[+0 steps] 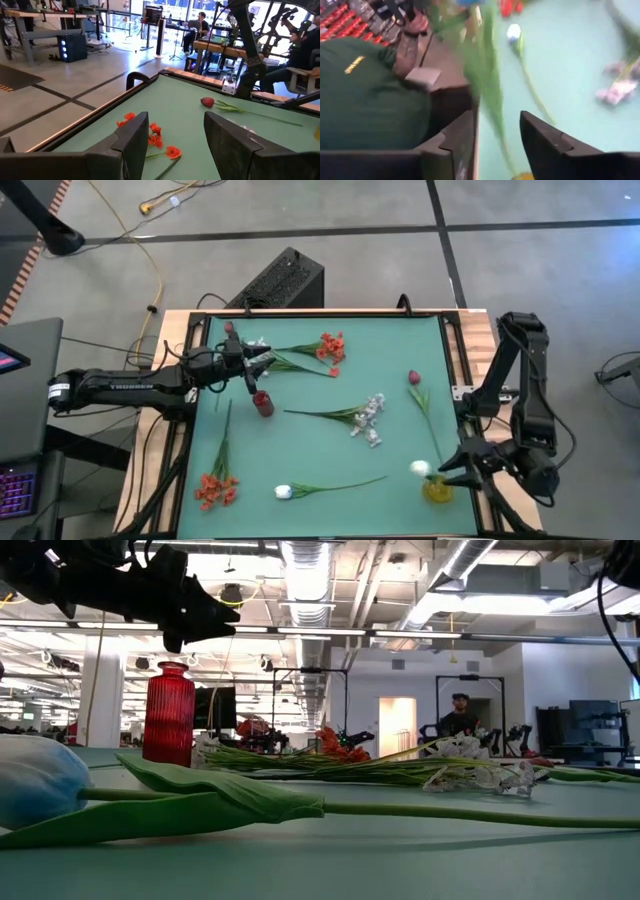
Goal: Sort flowers into vase by color
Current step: Put the top white flower into the yellow vase, then put the white flower into the yellow vase
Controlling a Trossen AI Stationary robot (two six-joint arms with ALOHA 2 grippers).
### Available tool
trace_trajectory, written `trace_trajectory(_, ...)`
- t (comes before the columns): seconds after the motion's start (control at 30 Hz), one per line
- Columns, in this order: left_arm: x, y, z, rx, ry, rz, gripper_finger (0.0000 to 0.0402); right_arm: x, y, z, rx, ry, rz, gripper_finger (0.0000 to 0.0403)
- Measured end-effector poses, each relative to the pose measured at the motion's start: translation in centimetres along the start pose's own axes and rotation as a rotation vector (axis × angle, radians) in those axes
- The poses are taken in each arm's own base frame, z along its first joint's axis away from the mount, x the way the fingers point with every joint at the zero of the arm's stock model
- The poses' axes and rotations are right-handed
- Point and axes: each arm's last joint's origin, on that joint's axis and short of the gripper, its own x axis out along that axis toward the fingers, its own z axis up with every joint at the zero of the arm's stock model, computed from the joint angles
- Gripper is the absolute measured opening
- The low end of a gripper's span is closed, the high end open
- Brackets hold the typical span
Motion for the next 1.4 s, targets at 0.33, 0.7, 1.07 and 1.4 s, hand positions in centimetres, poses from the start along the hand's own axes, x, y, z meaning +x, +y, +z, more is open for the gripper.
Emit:
trace_trajectory(0.33, 0.0, -0.1, 0.0, 0.0, 0.003, -0.033, 0.018, -0.9, -1.2, 2.0, 0.243, 0.145, 0.058, 0.0199)
trace_trajectory(0.7, 0.0, -0.1, -0.1, 0.002, 0.017, -0.031, 0.018, -1.2, -4.6, 5.2, 0.223, 0.005, -0.081, 0.0171)
trace_trajectory(1.07, 0.0, 0.0, -0.9, 0.009, 0.097, -0.02, 0.018, 0.8, -7.9, 8.7, 0.183, -0.062, -0.28, 0.0169)
trace_trajectory(1.4, -0.2, -0.7, -1.3, 0.046, 0.126, -0.064, 0.018, 5.4, -10.6, 12.2, 0.128, -0.019, -0.316, 0.0169)
